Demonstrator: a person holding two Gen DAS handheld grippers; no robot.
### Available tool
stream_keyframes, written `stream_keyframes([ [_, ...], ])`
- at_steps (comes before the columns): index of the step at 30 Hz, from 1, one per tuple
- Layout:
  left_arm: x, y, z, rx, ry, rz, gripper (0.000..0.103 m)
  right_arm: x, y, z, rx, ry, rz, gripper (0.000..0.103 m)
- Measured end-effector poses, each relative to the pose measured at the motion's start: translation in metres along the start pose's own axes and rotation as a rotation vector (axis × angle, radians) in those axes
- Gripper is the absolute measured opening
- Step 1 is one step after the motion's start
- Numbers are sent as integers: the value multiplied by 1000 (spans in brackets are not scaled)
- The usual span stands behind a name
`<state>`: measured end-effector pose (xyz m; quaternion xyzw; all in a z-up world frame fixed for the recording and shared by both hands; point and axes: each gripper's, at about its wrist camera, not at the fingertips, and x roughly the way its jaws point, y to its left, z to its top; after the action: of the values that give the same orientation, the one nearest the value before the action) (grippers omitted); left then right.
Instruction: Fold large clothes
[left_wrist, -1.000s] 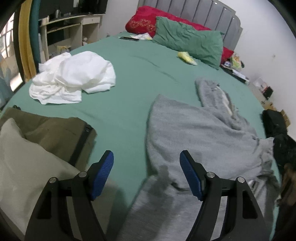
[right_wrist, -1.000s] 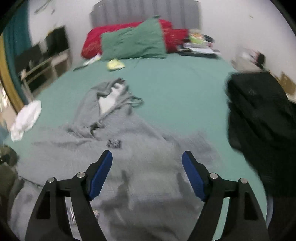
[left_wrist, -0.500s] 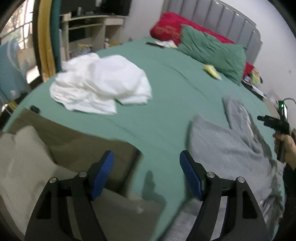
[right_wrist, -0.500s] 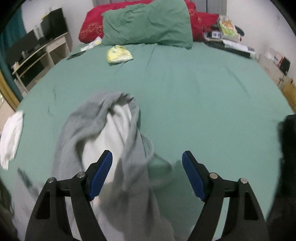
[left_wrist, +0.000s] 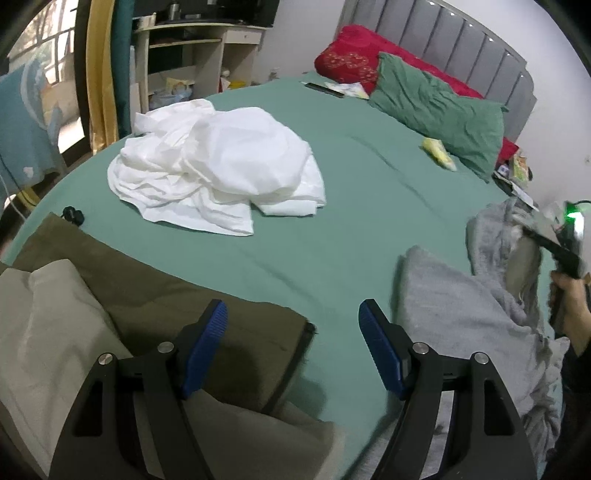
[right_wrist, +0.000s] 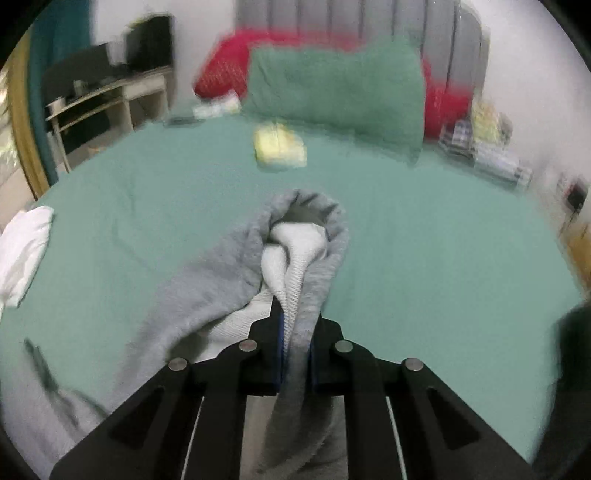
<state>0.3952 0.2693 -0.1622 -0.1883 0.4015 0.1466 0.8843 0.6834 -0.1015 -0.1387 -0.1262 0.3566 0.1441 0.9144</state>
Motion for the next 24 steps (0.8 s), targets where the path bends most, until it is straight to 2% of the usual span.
stream_keyframes([
  [2, -6, -3, -1, -8, -5, -19, 77, -54, 20, -7, -111, -62, -28, 10],
  [4, -11, -5, -3, -16, -4, -49, 77, -105, 43, -28, -226, -118, -58, 10],
  [7, -17, -3, -10, -55, 27, -113, 77, -171, 83, -89, -413, -176, -108, 11],
  [9, -22, -7, -16, -38, 28, -117, 77, -195, 107, -135, -515, -152, -80, 11],
  [10, -26, -11, -19, -7, 12, -98, 77, -206, 114, -161, -521, -139, -70, 11],
  [13, -38, -25, -28, 84, -21, -70, 77, -224, 110, -213, -392, -60, 6, 23],
  [15, -39, -23, -31, 68, 13, -127, 77, -232, 97, -235, -288, 5, 52, 46],
  [16, -37, -19, -32, 30, 55, -180, 77, -238, 91, -242, -248, 25, 75, 54],
  [17, -36, -16, -33, -1, 85, -212, 77, -246, 88, -246, -237, 36, 78, 69],
  [18, -35, -12, -34, -29, 110, -232, 77, -249, 87, -244, -241, 32, 75, 75],
  [20, -36, -9, -36, -35, 124, -237, 77, -262, 85, -228, -261, 12, 75, 78],
  [24, -40, -12, -35, 44, 79, -146, 77, -258, 94, -186, -253, 19, 182, 88],
])
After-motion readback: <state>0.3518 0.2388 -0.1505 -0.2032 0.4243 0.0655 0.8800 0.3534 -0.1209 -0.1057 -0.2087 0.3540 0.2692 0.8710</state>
